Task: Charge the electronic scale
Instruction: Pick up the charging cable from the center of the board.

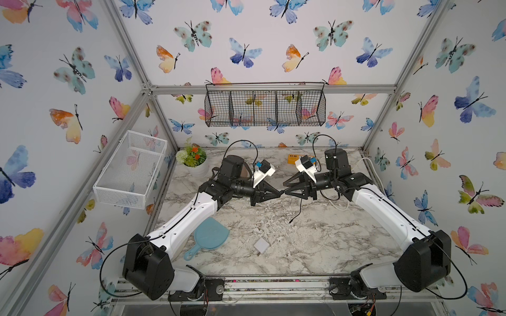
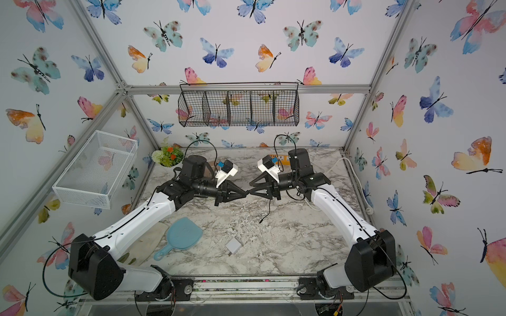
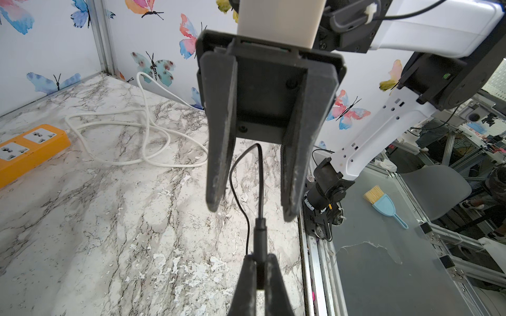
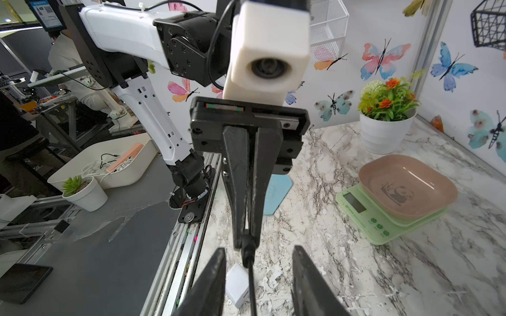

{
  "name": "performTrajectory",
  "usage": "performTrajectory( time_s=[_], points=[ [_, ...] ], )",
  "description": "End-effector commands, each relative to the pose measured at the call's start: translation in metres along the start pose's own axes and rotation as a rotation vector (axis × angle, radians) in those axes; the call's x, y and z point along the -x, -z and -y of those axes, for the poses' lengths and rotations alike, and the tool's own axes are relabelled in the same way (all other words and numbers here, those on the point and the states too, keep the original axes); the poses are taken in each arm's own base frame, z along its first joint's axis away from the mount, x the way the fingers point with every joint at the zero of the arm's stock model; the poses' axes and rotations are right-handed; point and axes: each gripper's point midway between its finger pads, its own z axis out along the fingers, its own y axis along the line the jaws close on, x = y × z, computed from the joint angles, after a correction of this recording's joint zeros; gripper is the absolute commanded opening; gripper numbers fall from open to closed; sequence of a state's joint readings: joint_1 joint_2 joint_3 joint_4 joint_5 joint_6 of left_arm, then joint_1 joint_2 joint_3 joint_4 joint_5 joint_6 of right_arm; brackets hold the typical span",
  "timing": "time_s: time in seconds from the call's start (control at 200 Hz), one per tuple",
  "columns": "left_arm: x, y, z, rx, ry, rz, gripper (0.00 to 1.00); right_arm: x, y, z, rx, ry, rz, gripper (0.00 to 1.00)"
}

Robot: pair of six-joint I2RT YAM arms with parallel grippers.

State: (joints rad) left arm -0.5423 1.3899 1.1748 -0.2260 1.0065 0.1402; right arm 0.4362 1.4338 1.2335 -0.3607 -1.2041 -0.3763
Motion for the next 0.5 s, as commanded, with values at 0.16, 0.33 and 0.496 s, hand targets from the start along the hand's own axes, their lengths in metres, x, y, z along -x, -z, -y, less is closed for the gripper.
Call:
performTrajectory(
  time_s=[0.16,0.33,0.496],
  points=[
    [0.0073,0.0003,-0.0065,0.019,-0.022,0.003,0.05,-0.0045,-0.0075,-0.0024,0.032,-0.031,-0.019,0.38],
    [0.0059,-0.0001,-0.0069,0.016,-0.018,-0.001,0.05,-0.0015,-0.0081,-0.0058,0.044,-0.022,-0.012,0.32],
    [0.004,-0.0014,-0.0089,0.018,-0.009,-0.008,0.05,0.0023,-0.0076,-0.0088,0.052,-0.018,0.001,0.22]
  ],
)
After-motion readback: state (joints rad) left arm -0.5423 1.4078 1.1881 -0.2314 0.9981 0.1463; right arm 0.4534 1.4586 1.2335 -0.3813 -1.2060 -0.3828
